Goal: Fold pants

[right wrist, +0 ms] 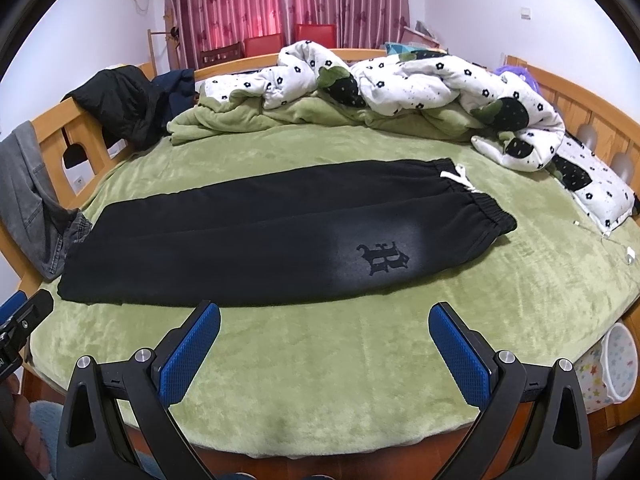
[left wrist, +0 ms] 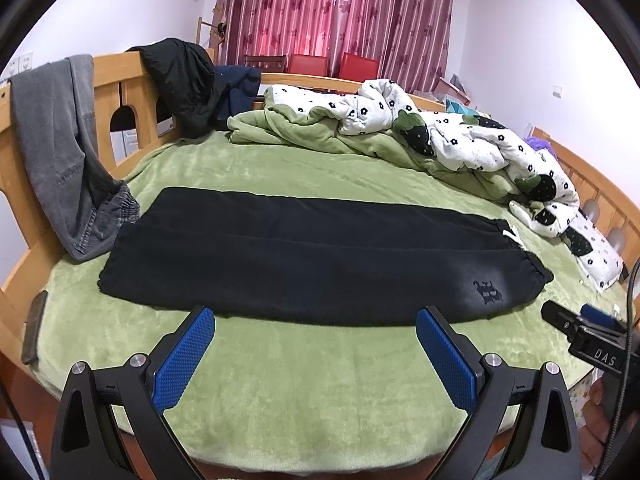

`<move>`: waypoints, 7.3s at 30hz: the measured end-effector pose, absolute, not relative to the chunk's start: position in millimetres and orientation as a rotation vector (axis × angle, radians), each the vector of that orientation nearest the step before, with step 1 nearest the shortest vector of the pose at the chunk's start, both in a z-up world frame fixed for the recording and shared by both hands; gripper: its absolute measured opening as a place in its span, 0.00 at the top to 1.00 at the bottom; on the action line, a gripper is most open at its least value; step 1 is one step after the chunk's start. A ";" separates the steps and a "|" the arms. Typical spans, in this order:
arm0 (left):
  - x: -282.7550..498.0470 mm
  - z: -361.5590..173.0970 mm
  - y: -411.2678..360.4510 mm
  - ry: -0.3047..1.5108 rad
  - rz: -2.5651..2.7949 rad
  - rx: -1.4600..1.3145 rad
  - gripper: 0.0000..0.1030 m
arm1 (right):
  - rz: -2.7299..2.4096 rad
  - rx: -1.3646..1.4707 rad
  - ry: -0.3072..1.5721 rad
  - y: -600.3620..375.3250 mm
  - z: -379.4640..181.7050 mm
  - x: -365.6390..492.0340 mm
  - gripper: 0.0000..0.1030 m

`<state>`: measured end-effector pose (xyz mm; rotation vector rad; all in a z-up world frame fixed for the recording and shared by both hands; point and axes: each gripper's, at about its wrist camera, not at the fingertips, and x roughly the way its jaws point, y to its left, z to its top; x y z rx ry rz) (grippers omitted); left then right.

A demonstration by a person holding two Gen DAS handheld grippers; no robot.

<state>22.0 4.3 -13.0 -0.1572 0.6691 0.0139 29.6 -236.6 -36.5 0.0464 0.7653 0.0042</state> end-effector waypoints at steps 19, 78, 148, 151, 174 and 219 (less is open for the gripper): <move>121.5 -131.5 165.1 0.832 0.101 -0.565 0.06 | -0.076 0.072 0.795 -350.7 -94.9 136.7 0.16; 332.5 -131.9 213.8 0.667 0.286 -0.511 0.29 | -0.053 0.313 0.736 -397.7 -130.4 410.4 0.34; 62.2 -198.9 165.5 0.835 0.019 -0.729 0.75 | -0.252 0.484 0.846 -544.0 -176.9 111.3 0.64; 47.1 -193.3 163.3 0.822 0.090 -0.658 0.51 | -0.248 0.418 0.807 -547.1 -167.4 87.7 0.50; 18.0 -174.1 178.6 0.777 0.324 -0.585 0.39 | -0.197 0.636 0.783 -631.9 -186.7 181.4 0.48; 138.0 -136.0 214.6 0.783 0.186 -0.256 0.46 | 0.210 -0.201 0.803 -292.3 -125.6 249.8 0.38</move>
